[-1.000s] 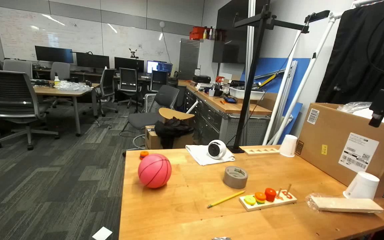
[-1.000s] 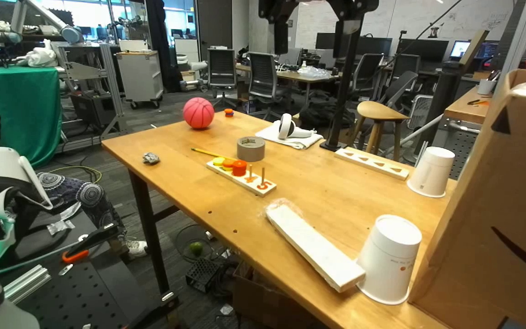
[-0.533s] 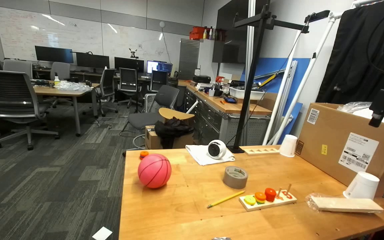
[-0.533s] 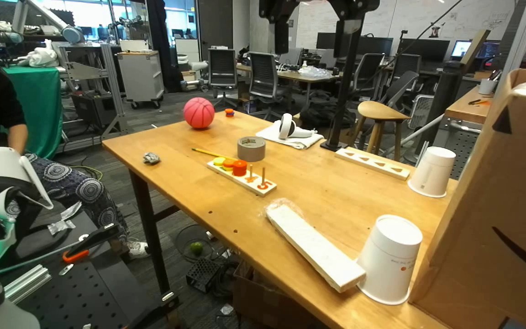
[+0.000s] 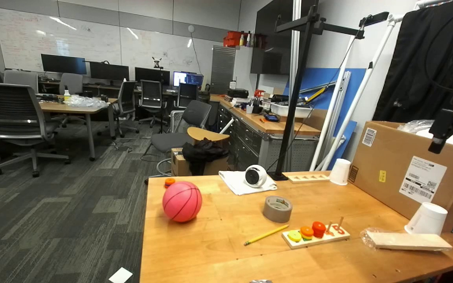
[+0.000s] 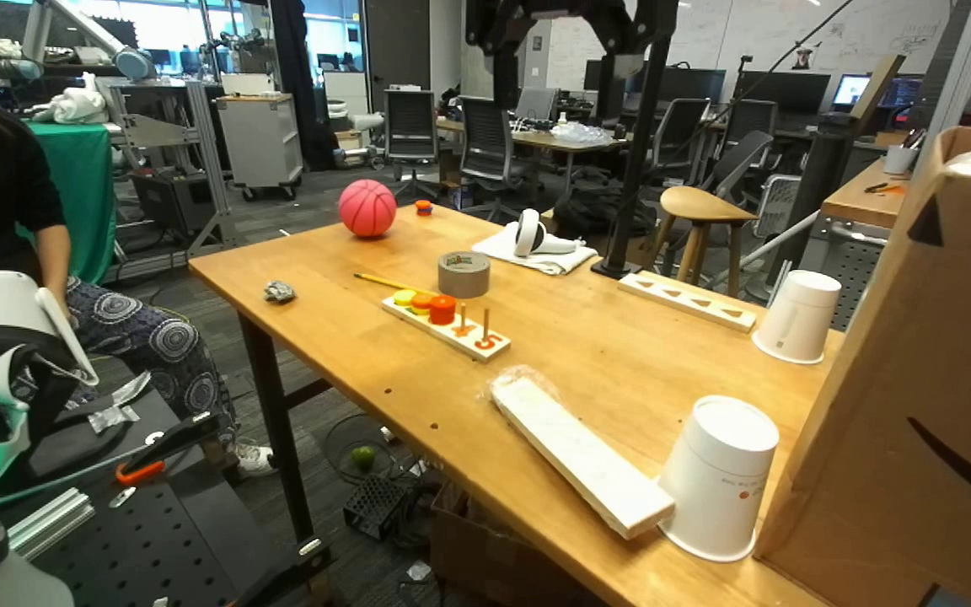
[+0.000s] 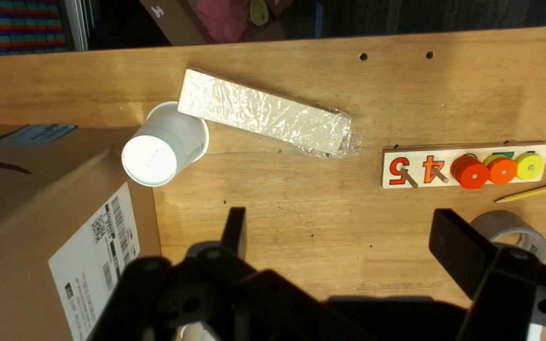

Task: Move the right and middle blocks blocks to the first right position, respectively

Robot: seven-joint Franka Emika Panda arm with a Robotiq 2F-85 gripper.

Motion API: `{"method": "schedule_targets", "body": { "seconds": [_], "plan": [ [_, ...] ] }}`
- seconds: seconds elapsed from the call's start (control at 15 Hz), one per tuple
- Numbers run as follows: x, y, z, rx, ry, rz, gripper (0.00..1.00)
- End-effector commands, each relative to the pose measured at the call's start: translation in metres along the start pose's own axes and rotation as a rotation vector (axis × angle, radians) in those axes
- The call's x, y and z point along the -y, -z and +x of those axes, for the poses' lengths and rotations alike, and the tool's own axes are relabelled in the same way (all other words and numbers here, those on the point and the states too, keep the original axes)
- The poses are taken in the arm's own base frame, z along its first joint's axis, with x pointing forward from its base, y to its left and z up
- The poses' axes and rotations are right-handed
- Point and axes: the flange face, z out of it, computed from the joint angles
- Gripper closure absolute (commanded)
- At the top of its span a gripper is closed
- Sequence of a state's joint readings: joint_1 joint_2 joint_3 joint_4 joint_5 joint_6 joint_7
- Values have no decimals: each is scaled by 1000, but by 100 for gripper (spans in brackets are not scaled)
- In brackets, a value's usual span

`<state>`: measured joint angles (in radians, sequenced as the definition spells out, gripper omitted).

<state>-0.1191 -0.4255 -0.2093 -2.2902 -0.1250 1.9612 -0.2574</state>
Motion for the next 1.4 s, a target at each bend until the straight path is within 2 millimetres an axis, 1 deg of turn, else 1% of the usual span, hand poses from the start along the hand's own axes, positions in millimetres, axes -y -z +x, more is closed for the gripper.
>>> {"method": "schedule_targets", "body": {
  "seconds": [0.0, 0.2, 0.4, 0.67, 0.8, 1.07, 1.13, 1.33],
  "plan": [
    [43, -7, 10, -50, 68, 18, 0],
    [89, -25, 21, -77, 134, 51, 0],
    [140, -51, 30, -98, 211, 70, 0],
    [194, -85, 42, -129, 353, 78, 0],
    [218, -104, 47, -141, 443, 88, 0],
    [252, -135, 55, -146, 639, 152, 0],
    [257, -143, 56, -139, 689, 173, 0],
    [263, -163, 58, -125, 840, 242, 0]
  ]
}}
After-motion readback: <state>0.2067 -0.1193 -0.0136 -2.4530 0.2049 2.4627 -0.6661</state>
